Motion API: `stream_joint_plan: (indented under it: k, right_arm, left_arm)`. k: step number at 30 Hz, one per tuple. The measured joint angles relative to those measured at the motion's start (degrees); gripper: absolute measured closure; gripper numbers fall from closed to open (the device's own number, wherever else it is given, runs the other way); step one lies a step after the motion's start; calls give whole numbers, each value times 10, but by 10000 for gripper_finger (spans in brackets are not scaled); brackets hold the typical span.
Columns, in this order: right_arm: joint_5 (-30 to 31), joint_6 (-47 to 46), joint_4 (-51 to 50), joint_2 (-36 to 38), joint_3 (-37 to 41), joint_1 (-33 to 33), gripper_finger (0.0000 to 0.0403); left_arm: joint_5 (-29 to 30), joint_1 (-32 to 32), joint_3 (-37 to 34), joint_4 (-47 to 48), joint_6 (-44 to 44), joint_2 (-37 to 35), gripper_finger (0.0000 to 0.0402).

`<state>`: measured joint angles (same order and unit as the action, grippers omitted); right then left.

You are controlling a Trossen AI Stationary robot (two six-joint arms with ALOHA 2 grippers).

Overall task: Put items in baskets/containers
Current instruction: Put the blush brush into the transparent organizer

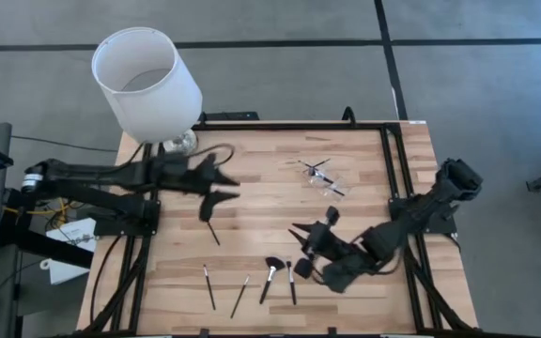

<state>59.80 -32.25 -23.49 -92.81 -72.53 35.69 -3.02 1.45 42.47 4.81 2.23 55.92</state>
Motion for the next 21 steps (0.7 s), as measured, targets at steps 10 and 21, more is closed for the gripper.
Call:
stream_joint_plan:
  k: [10,21]
  right_arm:
    - [-241,-126,20,-60,0,-74,265]
    - [-367,-443,-63,-142,0,-10,252]
  left_arm:
    - [110,-107,-201,-126,111,-82,252]
    - [135,-110,-221,-176,116,-34,252]
